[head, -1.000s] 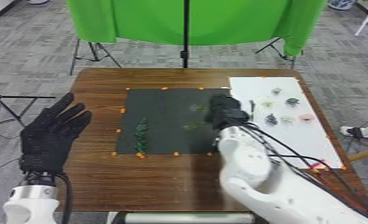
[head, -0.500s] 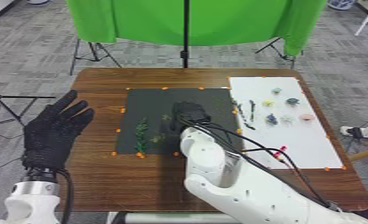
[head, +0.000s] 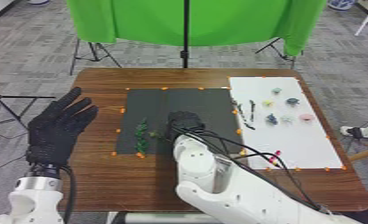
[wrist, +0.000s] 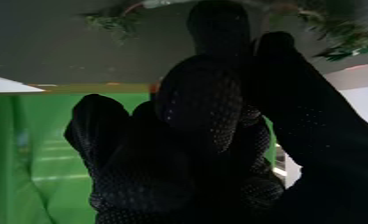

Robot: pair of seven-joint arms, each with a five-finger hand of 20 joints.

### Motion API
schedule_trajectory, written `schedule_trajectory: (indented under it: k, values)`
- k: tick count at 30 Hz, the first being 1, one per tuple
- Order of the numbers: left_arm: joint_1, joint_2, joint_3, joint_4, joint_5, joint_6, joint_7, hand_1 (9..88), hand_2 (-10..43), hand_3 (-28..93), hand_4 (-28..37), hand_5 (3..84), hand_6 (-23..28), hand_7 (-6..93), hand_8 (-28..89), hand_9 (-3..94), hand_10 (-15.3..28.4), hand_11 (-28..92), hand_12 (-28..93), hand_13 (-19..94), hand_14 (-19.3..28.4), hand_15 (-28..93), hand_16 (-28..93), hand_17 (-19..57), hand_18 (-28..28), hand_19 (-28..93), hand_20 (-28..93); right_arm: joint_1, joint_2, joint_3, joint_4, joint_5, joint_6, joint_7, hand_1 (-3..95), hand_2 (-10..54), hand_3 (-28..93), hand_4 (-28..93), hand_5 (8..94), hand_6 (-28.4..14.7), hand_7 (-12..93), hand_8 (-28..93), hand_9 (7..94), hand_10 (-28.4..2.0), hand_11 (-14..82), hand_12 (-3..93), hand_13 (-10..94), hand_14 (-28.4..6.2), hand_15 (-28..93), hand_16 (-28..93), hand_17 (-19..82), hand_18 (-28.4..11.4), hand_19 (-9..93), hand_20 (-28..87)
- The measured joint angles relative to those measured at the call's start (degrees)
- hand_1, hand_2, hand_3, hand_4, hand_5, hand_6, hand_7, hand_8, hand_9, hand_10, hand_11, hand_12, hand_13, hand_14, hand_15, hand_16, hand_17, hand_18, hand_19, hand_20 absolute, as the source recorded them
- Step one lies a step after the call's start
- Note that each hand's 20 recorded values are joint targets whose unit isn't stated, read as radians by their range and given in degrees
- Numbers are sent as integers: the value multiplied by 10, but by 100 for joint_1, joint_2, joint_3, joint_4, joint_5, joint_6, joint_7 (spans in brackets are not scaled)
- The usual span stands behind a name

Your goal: Arrange flowers

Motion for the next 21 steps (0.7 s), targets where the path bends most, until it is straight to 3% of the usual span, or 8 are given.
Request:
schedule_trajectory:
  k: [10,21]
  values:
    - [-46,7,40,22,5,-11,-43,242,64,804,-234,424,118,121,-88,383,215,266,109,286,284,529,-97,-80,260,579,141,-59,-63,-9,-1,31,-230,35,370,-58,718,-242,937,6,314,-162,937,-107,551,135,888,-109,775,205,488,-284,932,603]
    - [28,9,44,16,5,-10,-32,242,64,803,-234,425,118,120,-88,383,215,267,109,285,284,529,-97,-80,261,580,141,75,34,-102,53,-358,114,44,341,-67,701,-245,937,1,305,-148,937,-106,555,143,875,-105,794,202,485,-284,932,610]
